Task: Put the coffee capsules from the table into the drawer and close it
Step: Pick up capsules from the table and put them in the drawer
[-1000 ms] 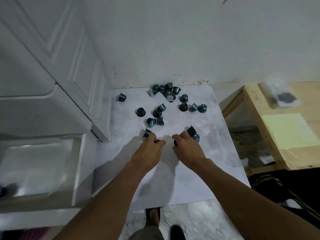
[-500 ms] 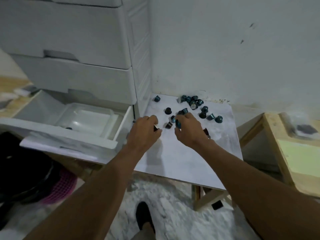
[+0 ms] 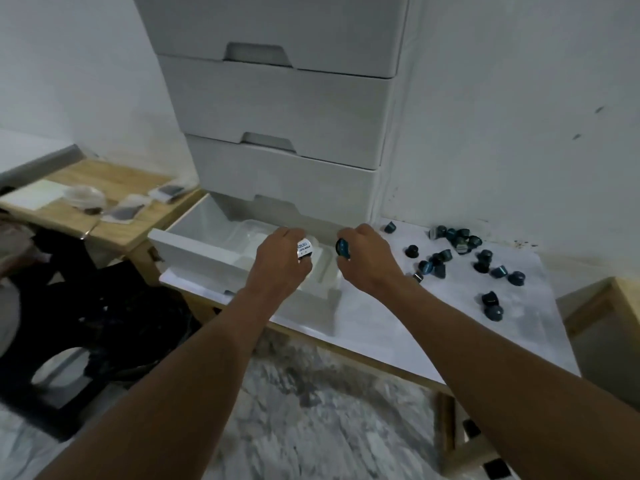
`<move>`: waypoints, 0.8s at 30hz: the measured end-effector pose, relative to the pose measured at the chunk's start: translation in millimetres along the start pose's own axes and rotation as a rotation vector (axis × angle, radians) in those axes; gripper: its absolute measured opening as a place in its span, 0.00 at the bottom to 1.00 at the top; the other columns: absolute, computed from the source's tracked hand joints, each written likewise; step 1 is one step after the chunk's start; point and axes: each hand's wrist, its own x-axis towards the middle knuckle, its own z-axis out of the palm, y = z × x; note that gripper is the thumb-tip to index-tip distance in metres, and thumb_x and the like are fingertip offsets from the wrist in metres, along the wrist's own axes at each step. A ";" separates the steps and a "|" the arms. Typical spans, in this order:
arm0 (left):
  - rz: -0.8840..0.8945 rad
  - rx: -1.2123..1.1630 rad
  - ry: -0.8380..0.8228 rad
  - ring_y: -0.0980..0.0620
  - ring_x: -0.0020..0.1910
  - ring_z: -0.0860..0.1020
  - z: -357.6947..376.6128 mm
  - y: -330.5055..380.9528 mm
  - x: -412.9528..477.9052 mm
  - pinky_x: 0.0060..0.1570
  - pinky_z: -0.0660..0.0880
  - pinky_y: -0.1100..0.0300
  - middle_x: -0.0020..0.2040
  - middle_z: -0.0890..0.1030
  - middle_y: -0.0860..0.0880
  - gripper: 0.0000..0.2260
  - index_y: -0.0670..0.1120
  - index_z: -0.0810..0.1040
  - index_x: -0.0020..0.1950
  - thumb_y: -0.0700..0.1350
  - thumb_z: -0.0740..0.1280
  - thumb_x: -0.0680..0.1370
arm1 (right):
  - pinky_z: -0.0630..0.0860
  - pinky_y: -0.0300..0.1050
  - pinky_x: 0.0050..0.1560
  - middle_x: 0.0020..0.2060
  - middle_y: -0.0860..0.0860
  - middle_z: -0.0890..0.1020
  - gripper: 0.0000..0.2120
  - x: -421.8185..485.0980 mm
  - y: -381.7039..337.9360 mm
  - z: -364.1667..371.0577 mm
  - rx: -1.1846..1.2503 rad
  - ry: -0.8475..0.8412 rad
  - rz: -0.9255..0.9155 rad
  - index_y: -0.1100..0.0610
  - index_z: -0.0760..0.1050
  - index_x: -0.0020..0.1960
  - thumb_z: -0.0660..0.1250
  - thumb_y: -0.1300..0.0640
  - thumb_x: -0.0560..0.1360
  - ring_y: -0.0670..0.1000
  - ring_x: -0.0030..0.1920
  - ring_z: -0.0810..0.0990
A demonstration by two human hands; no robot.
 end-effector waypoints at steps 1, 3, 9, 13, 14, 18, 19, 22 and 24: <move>0.013 -0.002 -0.008 0.45 0.55 0.75 -7.6 -8.3 0.3 0.54 0.68 0.57 0.57 0.77 0.43 0.17 0.42 0.75 0.62 0.43 0.69 0.74 | 0.71 0.46 0.51 0.55 0.60 0.74 0.17 4.3 -8.0 8.2 -0.002 0.000 0.006 0.58 0.73 0.62 0.66 0.60 0.73 0.60 0.53 0.76; 0.023 -0.006 -0.024 0.45 0.55 0.75 -8.9 -8.2 0.4 0.55 0.69 0.57 0.58 0.78 0.44 0.17 0.42 0.75 0.62 0.43 0.69 0.74 | 0.72 0.46 0.53 0.56 0.60 0.74 0.18 5.7 -6.5 11.2 -0.014 -0.005 0.009 0.58 0.73 0.63 0.67 0.61 0.73 0.60 0.54 0.76; 0.062 0.008 -0.059 0.46 0.56 0.75 -39.7 -77.7 18.0 0.57 0.69 0.56 0.59 0.78 0.44 0.18 0.43 0.75 0.63 0.43 0.70 0.74 | 0.70 0.46 0.55 0.57 0.62 0.74 0.20 31.7 -58.0 44.8 0.034 0.017 0.077 0.58 0.73 0.64 0.66 0.66 0.72 0.61 0.56 0.74; 0.073 -0.018 -0.109 0.46 0.57 0.75 -38.6 -106.3 33.6 0.58 0.70 0.54 0.60 0.78 0.44 0.19 0.44 0.74 0.64 0.44 0.69 0.74 | 0.69 0.43 0.51 0.55 0.62 0.75 0.20 49.2 -68.6 62.4 0.015 0.019 0.137 0.58 0.75 0.62 0.68 0.65 0.71 0.60 0.55 0.74; 0.079 -0.019 -0.116 0.46 0.57 0.75 -37.4 -111.0 39.1 0.58 0.70 0.54 0.60 0.78 0.44 0.19 0.44 0.74 0.65 0.44 0.69 0.74 | 0.67 0.42 0.50 0.53 0.61 0.76 0.19 54.8 -69.8 65.7 0.013 0.023 0.146 0.59 0.75 0.61 0.68 0.64 0.71 0.60 0.54 0.74; 0.099 -0.025 -0.146 0.45 0.56 0.77 -27.2 -125.6 69.3 0.57 0.71 0.55 0.59 0.79 0.44 0.18 0.44 0.75 0.63 0.43 0.70 0.74 | 0.68 0.44 0.46 0.47 0.62 0.78 0.12 82.2 -67.7 80.1 0.006 0.033 0.167 0.61 0.78 0.55 0.67 0.63 0.72 0.60 0.49 0.76; 0.101 -0.022 -0.157 0.45 0.55 0.77 -23.0 -129.3 78.3 0.56 0.71 0.55 0.58 0.79 0.44 0.18 0.44 0.76 0.63 0.43 0.70 0.73 | 0.69 0.44 0.46 0.47 0.63 0.78 0.12 90.1 -64.8 84.7 0.002 0.024 0.176 0.61 0.78 0.55 0.66 0.63 0.71 0.60 0.48 0.76; 0.110 -0.009 -0.207 0.44 0.52 0.78 -6.9 -143.0 105.9 0.52 0.73 0.55 0.54 0.81 0.44 0.17 0.44 0.77 0.60 0.43 0.71 0.72 | 0.72 0.47 0.49 0.50 0.62 0.77 0.15 112.5 -54.2 101.6 0.006 -0.016 0.224 0.59 0.78 0.57 0.67 0.63 0.70 0.61 0.51 0.76; 0.122 0.015 -0.263 0.44 0.49 0.79 7.0 -152.6 123.5 0.50 0.75 0.55 0.51 0.82 0.44 0.14 0.43 0.79 0.56 0.43 0.71 0.71 | 0.75 0.51 0.52 0.53 0.61 0.77 0.17 127.0 -46.9 114.2 0.027 -0.053 0.281 0.58 0.77 0.58 0.68 0.61 0.69 0.61 0.53 0.76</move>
